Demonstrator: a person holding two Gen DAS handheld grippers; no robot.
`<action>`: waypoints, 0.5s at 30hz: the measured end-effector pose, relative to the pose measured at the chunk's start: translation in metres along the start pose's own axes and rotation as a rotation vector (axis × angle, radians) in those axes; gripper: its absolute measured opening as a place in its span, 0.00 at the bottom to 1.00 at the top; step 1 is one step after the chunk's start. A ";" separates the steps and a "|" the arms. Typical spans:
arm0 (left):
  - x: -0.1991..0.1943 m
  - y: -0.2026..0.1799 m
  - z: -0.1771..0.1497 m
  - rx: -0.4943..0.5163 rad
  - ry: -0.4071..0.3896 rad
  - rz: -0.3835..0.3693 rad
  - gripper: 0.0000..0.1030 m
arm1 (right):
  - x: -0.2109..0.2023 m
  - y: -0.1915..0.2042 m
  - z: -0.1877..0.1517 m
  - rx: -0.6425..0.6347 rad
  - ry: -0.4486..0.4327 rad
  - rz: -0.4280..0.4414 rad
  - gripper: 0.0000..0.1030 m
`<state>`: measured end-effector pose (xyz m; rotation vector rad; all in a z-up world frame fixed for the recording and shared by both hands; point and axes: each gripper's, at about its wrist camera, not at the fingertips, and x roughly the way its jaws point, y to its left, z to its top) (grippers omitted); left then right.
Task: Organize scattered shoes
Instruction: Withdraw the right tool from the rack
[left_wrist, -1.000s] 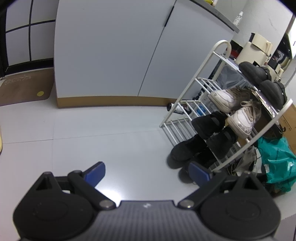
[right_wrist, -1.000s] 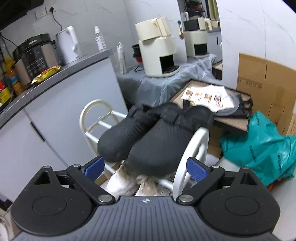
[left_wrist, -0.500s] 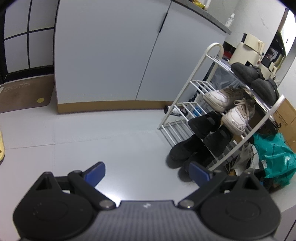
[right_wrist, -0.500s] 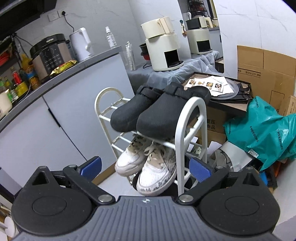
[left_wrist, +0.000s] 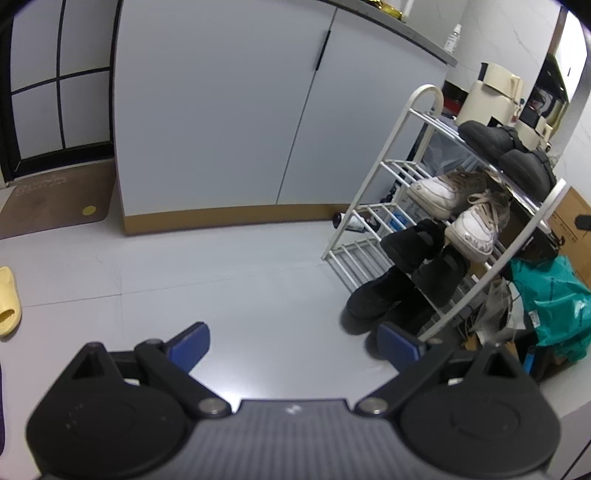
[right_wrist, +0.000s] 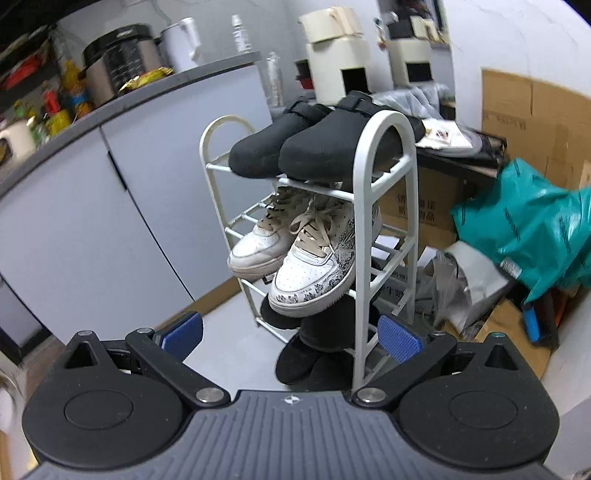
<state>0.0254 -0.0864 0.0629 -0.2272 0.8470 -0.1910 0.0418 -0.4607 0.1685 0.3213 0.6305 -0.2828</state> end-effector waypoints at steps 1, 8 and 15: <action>0.000 0.001 -0.001 -0.002 0.002 0.002 0.96 | -0.003 0.003 -0.004 -0.009 -0.018 0.004 1.00; -0.003 -0.001 -0.004 0.016 -0.017 0.048 0.98 | -0.008 0.026 -0.036 0.020 -0.091 0.046 1.00; -0.011 -0.011 -0.005 0.050 -0.082 0.083 0.99 | 0.016 0.045 -0.078 -0.051 -0.025 0.086 1.00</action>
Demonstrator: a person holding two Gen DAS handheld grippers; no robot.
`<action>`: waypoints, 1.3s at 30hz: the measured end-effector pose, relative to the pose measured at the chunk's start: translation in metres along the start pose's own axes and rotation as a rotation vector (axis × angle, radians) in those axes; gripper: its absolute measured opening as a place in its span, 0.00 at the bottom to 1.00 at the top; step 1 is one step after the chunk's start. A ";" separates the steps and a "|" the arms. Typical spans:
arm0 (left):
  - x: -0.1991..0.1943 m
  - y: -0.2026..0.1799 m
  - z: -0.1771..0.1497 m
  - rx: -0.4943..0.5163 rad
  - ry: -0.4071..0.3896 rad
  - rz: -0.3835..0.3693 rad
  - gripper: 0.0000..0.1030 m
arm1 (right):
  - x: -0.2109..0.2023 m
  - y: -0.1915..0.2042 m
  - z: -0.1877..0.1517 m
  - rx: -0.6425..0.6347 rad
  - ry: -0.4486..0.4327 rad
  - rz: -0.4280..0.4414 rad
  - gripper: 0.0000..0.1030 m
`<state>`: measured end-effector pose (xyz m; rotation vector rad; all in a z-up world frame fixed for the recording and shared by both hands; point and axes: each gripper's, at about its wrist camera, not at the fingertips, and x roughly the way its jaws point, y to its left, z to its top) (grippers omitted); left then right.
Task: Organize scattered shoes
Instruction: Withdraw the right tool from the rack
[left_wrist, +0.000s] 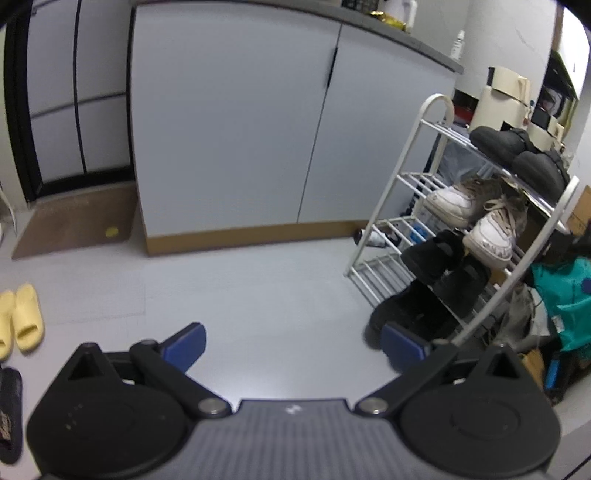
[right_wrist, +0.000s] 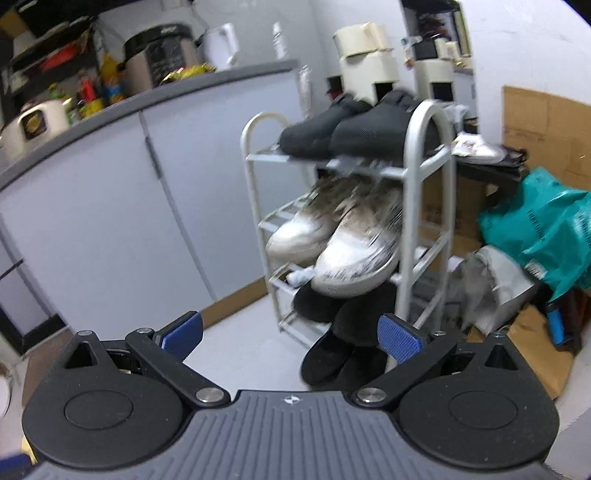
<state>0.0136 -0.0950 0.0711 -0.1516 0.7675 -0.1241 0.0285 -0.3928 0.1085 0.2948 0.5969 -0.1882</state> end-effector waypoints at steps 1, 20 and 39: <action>0.000 -0.001 0.000 0.002 0.003 -0.010 1.00 | -0.002 0.002 -0.001 -0.010 0.005 0.007 1.00; 0.006 -0.021 0.009 0.007 -0.045 0.000 1.00 | -0.015 0.045 -0.020 -0.085 -0.053 0.000 1.00; 0.008 -0.029 0.008 0.044 -0.034 0.031 1.00 | -0.011 0.077 -0.053 -0.228 -0.001 -0.055 1.00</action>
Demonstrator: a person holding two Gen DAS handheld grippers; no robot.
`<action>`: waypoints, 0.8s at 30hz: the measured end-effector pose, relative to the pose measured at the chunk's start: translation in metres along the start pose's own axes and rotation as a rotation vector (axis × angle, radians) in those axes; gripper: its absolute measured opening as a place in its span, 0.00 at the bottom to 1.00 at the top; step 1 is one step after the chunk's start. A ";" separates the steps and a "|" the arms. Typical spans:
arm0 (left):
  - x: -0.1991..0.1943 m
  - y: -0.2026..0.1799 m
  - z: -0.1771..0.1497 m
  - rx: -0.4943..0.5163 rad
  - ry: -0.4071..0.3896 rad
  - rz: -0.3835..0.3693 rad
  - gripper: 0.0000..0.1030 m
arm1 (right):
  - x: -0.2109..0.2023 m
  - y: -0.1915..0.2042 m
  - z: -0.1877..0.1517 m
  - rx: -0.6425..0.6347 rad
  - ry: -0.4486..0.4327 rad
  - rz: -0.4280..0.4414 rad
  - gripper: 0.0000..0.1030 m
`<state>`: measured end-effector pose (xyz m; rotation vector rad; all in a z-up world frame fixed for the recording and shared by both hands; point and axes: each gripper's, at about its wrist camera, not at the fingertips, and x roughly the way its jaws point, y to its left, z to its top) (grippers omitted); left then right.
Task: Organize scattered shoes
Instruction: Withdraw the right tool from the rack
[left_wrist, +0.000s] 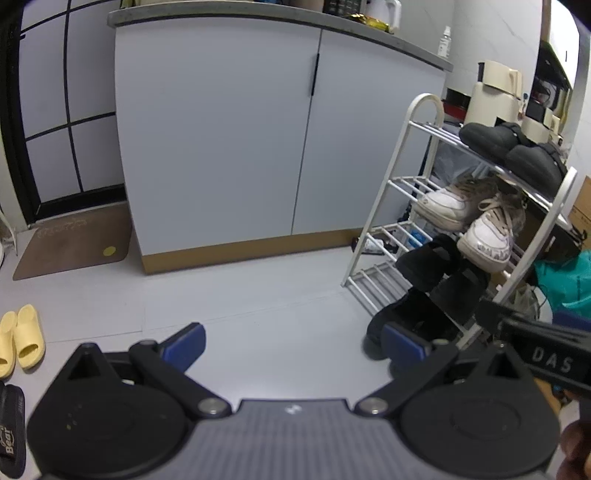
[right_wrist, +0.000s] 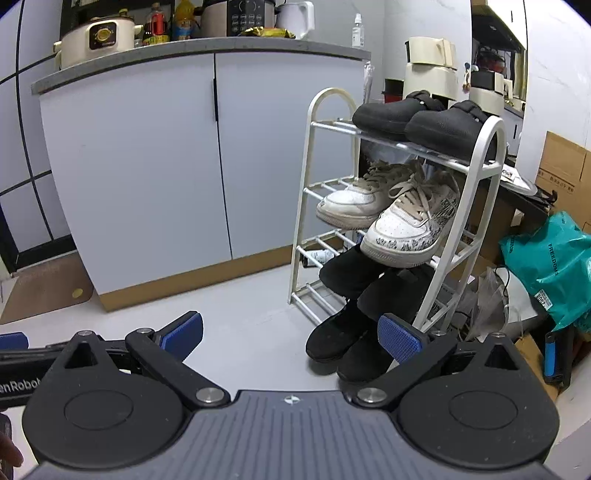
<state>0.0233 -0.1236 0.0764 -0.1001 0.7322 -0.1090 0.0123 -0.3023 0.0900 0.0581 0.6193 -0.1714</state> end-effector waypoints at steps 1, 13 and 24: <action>-0.001 -0.001 0.000 0.005 -0.001 0.003 1.00 | -0.001 0.001 0.000 -0.002 -0.002 -0.006 1.00; 0.001 0.002 -0.001 0.011 0.019 0.008 1.00 | 0.003 0.006 -0.001 -0.001 0.013 -0.007 1.00; 0.000 0.002 -0.001 0.016 0.018 0.021 1.00 | 0.004 0.009 -0.002 -0.004 0.015 -0.001 1.00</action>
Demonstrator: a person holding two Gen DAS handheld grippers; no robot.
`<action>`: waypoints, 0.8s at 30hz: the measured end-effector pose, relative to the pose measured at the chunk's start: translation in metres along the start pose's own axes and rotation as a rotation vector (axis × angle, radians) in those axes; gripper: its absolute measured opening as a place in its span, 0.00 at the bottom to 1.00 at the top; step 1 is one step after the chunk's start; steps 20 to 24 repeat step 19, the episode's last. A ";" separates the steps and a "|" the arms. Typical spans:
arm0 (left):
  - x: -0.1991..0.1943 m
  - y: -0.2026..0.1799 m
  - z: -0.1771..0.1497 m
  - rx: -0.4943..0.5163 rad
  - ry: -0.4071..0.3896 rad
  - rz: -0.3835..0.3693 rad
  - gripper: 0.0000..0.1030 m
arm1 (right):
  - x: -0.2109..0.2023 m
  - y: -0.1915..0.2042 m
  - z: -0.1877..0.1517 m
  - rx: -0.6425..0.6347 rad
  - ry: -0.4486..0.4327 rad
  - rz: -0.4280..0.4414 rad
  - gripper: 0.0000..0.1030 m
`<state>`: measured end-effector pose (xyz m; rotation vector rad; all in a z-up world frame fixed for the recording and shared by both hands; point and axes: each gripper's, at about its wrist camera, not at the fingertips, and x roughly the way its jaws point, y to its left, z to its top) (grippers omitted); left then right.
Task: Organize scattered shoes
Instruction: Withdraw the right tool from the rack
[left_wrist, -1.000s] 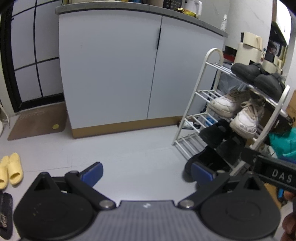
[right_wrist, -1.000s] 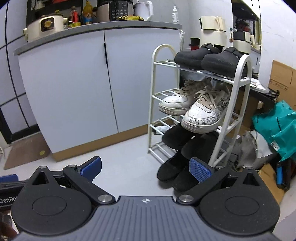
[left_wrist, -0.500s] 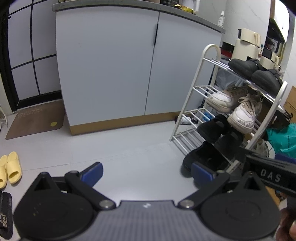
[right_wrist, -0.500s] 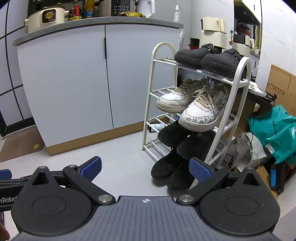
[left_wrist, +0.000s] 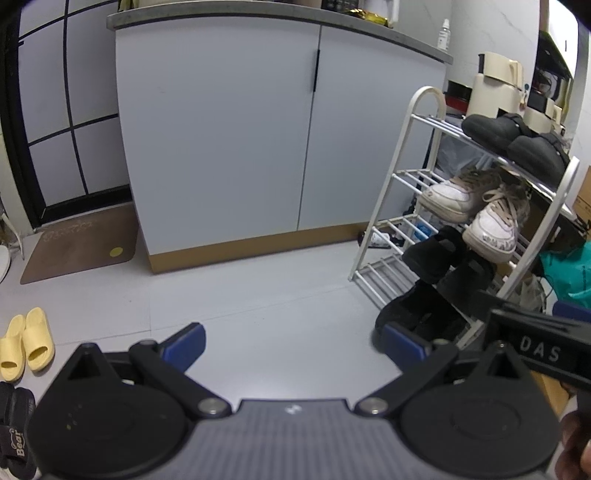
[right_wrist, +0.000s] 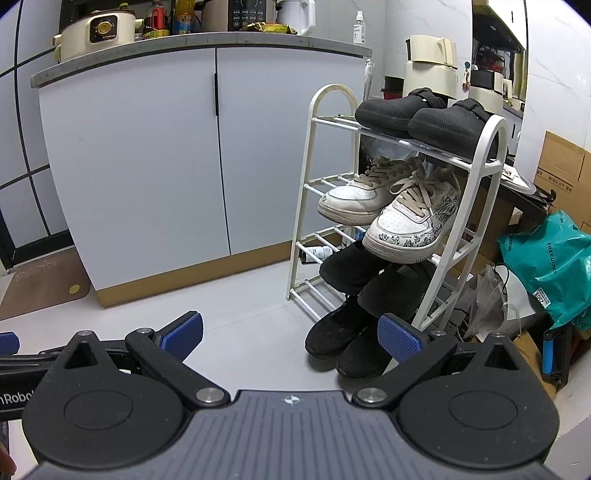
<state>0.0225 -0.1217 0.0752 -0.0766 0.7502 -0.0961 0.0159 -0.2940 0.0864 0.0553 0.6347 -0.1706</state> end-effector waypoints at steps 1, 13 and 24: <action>0.000 0.000 0.000 0.000 0.001 0.000 1.00 | 0.000 0.000 0.000 0.000 0.002 0.001 1.00; 0.002 0.000 -0.001 -0.002 0.008 0.001 1.00 | 0.002 0.000 -0.001 -0.001 0.014 0.004 1.00; 0.000 0.000 -0.001 0.014 0.002 0.024 1.00 | 0.002 0.002 -0.001 -0.006 0.015 0.007 1.00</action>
